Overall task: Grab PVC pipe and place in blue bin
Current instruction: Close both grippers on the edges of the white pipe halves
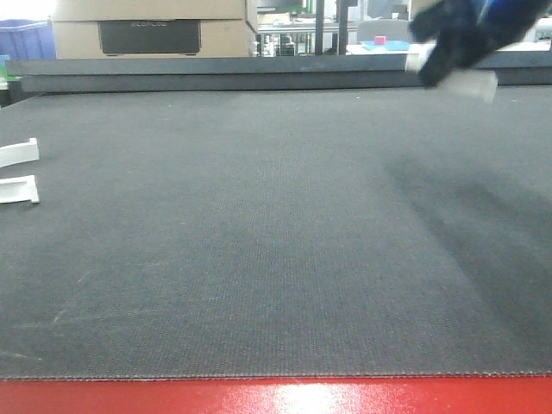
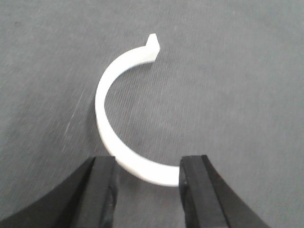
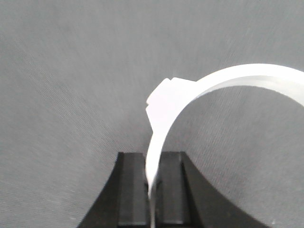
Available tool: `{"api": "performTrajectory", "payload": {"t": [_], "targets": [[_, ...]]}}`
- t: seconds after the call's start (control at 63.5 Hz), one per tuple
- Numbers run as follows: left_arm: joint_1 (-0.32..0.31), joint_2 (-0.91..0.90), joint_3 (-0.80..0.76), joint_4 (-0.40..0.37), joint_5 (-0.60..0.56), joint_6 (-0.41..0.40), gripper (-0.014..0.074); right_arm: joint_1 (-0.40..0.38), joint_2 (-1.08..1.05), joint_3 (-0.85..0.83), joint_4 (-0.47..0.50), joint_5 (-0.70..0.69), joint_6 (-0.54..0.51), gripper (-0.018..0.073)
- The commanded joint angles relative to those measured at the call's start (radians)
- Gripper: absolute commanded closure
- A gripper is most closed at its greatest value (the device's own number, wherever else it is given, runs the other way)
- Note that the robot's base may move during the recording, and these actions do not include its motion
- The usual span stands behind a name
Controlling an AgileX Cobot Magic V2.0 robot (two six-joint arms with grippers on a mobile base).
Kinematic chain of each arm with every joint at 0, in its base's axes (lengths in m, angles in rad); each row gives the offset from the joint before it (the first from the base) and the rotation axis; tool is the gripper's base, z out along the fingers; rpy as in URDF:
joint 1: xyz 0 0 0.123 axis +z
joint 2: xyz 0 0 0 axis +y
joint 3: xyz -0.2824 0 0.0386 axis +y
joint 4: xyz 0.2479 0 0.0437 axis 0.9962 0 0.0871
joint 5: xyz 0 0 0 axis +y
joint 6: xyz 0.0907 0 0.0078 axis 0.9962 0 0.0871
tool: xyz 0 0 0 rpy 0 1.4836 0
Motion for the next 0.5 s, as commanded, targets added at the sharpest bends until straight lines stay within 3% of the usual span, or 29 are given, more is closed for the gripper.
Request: {"api": "performTrajectory", "payload": {"t": [0.0, 0.031, 0.236, 0.394, 0.488], "targets": [[0.000, 0.030, -0.053, -0.068, -0.006, 0.000, 0.0358, 0.000, -0.059, -0.007, 0.041, 0.001, -0.007, 0.0727], [0.000, 0.048, -0.078, -0.095, 0.006, 0.000, 0.0358, 0.000, -0.076, -0.007, 0.046, 0.005, -0.007, 0.0727], [0.000, 0.164, -0.212, -0.090, 0.124, 0.000, 0.0358, 0.000, -0.149, -0.007, 0.050, 0.047, -0.007, 0.0727], [0.000, 0.217, -0.279, 0.001, 0.167, 0.000, 0.0363, 0.000, -0.178, -0.007, 0.050, 0.079, -0.007, 0.0727], [0.019, 0.231, -0.293, 0.006, 0.170, 0.000, 0.0365, 0.000, -0.184, -0.007, 0.050, 0.094, -0.007, 0.0727]]}}
